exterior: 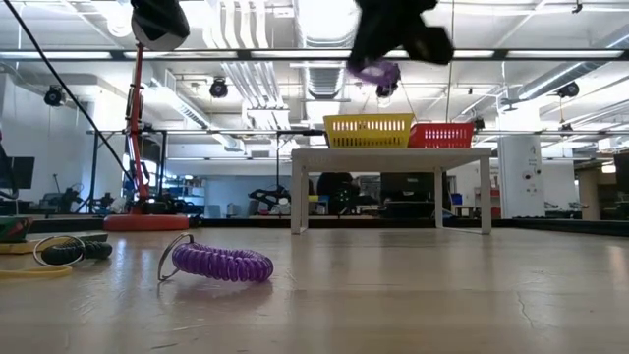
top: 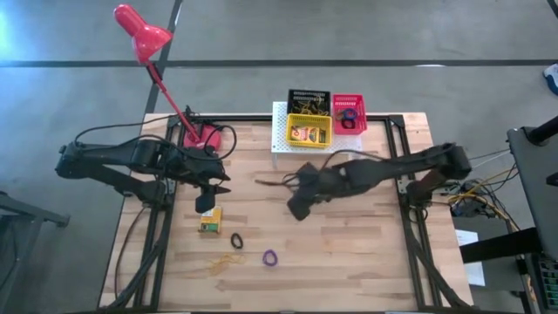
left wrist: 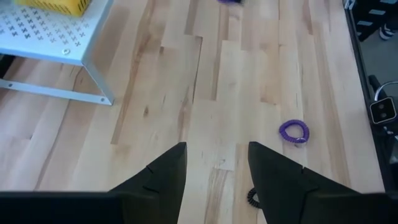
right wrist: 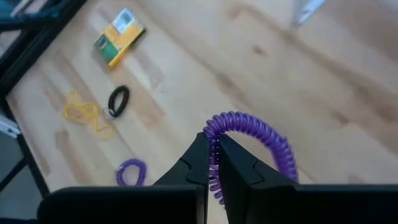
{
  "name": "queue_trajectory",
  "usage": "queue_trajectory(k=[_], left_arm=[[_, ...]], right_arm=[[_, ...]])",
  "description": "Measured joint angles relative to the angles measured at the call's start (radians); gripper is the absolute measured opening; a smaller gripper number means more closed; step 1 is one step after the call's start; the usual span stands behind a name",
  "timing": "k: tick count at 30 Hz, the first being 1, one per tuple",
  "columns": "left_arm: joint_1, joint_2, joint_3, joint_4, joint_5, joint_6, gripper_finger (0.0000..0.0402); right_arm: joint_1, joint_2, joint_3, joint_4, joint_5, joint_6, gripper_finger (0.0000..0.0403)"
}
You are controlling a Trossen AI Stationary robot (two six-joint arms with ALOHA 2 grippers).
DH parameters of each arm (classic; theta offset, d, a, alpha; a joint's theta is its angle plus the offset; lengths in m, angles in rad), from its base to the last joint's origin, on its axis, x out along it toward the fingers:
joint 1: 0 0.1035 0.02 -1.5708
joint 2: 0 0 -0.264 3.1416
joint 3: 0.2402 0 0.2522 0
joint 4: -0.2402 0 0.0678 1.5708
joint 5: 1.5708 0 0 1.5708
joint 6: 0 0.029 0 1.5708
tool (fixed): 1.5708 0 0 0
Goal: Pick & Place Office Desk Supplies
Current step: Put the purple spring keychain in the red bin on the shelf
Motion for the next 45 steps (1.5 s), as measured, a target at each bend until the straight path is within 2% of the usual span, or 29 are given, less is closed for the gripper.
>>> queue_trajectory(k=[3,7,10,12,17,22,27,32,38,41,45], left_arm=[[0.0,0.001,0.0,0.007,0.0,0.003,0.0173],[0.0,0.001,0.0,0.009,0.0,0.004,0.0173],[0.0,0.001,0.0,0.021,0.0,0.024,0.0173],[0.0,0.001,0.0,0.042,0.0,0.041,0.0173],[0.001,0.001,0.0,0.141,-0.005,0.055,0.0173],[0.001,0.008,0.0,0.281,-0.028,0.04,0.0173],[0.001,0.016,0.001,0.371,-0.107,-0.013,0.0173],[0.001,0.031,0.001,0.389,-0.181,-0.032,0.0173],[0.001,0.041,0.001,0.393,-0.191,-0.11,0.0173],[0.001,0.047,0.001,0.392,-0.191,-0.153,0.0173],[0.001,0.052,0.001,0.393,-0.191,-0.179,0.0173]], right_arm=[[-0.008,-0.077,0.0,-0.087,0.027,0.014,0.0013],[-0.008,-0.176,0.0,-0.224,0.14,0.065,0.0013],[-0.023,-0.254,0.0,-0.258,0.219,0.089,0.0013],[-0.052,-0.308,0.001,-0.261,0.233,0.093,0.0013],[-0.192,-0.418,0.0,-0.269,0.209,0.059,0.0013],[-0.456,-0.48,0.0,-0.269,0.078,-0.091,0.0013],[-0.757,-0.434,-0.002,-0.262,-0.116,-0.309,0.0013],[-0.942,-0.322,-0.005,-0.266,-0.189,-0.474,0.0013],[-1.027,-0.194,-0.005,-0.269,-0.236,-0.555,0.0022],[-1.038,-0.152,-0.004,-0.271,-0.238,-0.573,0.0049],[-1.043,-0.121,-0.003,-0.269,-0.241,-0.596,0.011]])
